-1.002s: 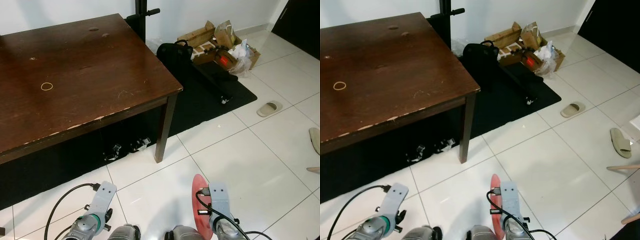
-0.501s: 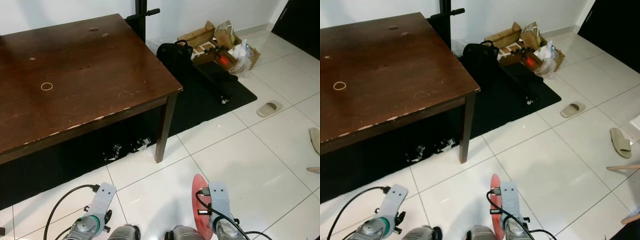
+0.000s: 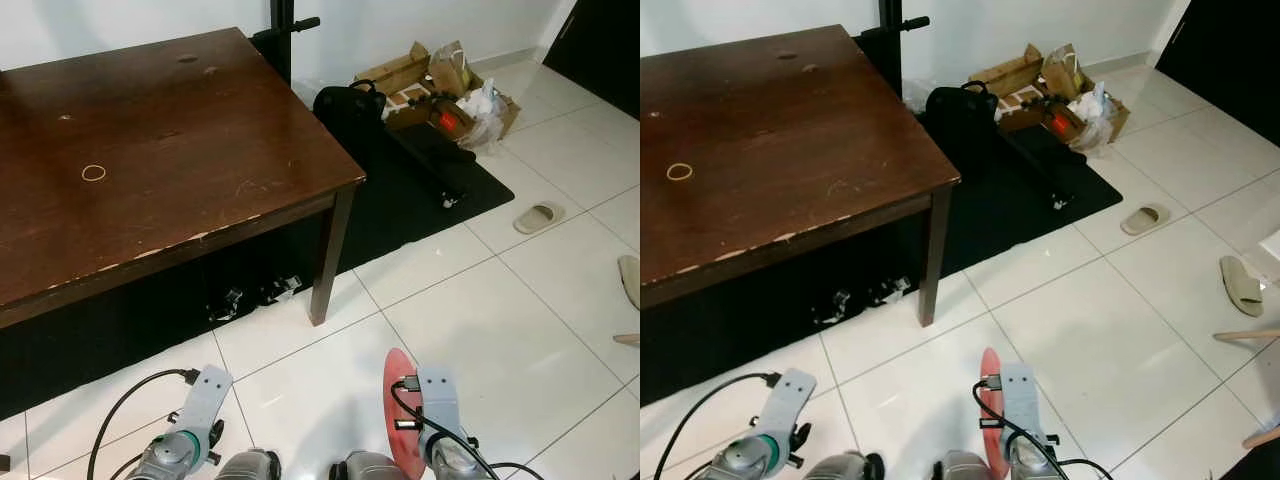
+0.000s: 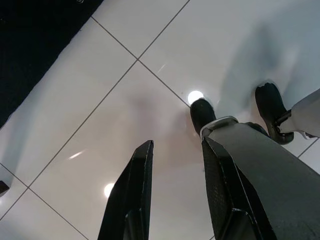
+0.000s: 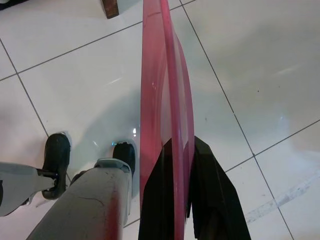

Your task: Setting the table

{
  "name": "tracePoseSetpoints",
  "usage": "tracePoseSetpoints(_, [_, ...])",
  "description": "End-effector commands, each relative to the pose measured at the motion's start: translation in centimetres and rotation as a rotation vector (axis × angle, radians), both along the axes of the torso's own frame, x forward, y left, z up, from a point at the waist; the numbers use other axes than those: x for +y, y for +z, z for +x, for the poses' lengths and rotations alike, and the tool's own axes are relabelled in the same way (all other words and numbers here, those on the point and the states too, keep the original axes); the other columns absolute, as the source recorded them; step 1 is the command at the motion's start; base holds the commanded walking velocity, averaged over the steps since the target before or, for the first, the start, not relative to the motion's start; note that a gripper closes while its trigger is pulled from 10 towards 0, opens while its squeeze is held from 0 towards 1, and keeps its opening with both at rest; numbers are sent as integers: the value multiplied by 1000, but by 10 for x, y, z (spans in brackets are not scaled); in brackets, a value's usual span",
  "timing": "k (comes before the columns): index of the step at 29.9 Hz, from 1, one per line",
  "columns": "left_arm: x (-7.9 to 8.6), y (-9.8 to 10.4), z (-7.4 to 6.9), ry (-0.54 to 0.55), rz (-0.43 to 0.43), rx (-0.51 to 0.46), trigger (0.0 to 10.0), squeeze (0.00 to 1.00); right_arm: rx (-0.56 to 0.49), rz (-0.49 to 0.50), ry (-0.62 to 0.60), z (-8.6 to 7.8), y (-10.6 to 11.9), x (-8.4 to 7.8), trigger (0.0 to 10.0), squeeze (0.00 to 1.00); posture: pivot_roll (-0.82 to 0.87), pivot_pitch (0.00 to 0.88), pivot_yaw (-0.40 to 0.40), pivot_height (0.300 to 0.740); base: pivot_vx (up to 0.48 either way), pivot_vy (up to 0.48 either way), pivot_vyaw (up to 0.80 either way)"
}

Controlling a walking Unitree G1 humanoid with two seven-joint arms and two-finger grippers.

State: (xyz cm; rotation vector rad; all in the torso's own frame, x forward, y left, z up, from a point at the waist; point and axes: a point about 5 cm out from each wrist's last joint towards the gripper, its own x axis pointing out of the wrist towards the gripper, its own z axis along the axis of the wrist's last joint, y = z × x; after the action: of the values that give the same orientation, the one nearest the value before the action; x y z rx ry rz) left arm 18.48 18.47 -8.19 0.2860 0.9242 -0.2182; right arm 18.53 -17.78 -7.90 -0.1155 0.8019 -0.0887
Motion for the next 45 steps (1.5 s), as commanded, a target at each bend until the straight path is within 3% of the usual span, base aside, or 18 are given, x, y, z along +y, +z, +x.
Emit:
tracePoseSetpoints(1, [0, -3, -6, -1, 2, 25, 10000, 0, 14, -1, -10, -5, -2, 0, 10000, 0, -78, 0, 21, 740, 0, 0, 0])
tracePoseSetpoints(24, [-5, 3, 6, -15, -19, -17, 10000, 0, 13, 1, -9, -4, -2, 1, 10000, 0, -76, 0, 20, 740, 0, 0, 0])
tracePoseSetpoints(45, [-1, 1, 3, -9, -10, -1, 10000, 0, 11, 1, -7, -3, -2, 1, 10000, 0, -78, 0, 22, 740, 0, 0, 0])
